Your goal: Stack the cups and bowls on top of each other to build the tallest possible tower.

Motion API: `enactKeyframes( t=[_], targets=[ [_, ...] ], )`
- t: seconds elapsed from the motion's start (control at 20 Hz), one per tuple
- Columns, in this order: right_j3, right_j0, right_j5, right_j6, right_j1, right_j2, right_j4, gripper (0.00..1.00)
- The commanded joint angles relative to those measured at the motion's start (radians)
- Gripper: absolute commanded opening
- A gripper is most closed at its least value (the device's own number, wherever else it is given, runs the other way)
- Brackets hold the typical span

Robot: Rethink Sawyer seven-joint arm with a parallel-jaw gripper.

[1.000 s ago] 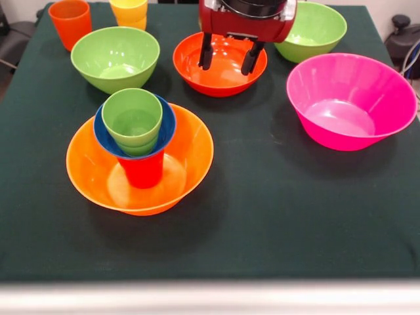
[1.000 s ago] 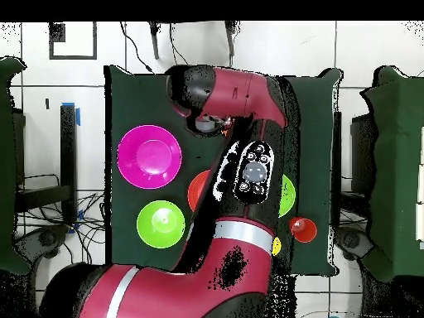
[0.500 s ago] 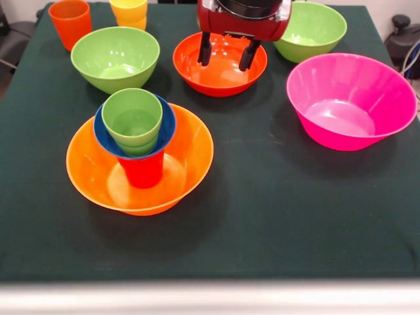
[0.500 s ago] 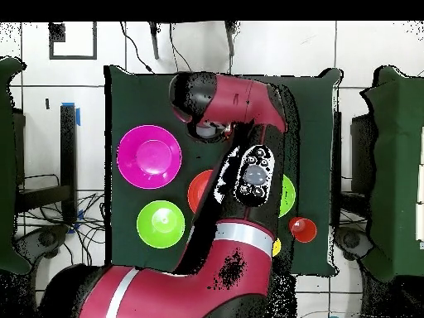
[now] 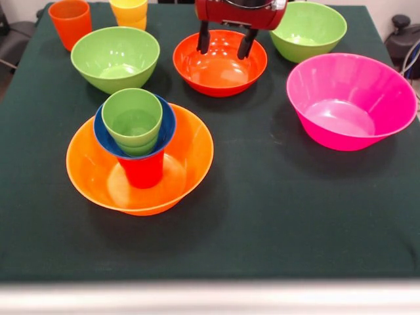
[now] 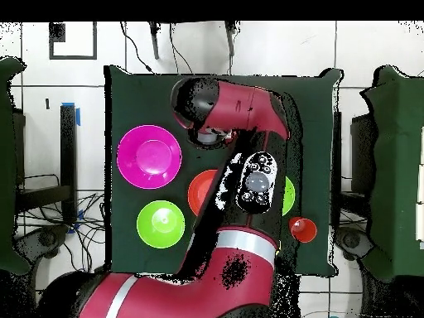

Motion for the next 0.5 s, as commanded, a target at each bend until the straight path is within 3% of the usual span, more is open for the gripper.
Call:
enactKeyframes(
  t=[0.05,0.5],
  targets=[
    [0.130,-0.031,-0.114,0.000,-0.019,0.050,-0.095,1.00],
    [0.189,-0.069,-0.156,-0.057,-0.053,0.064,-0.107,1.00]
  ],
)
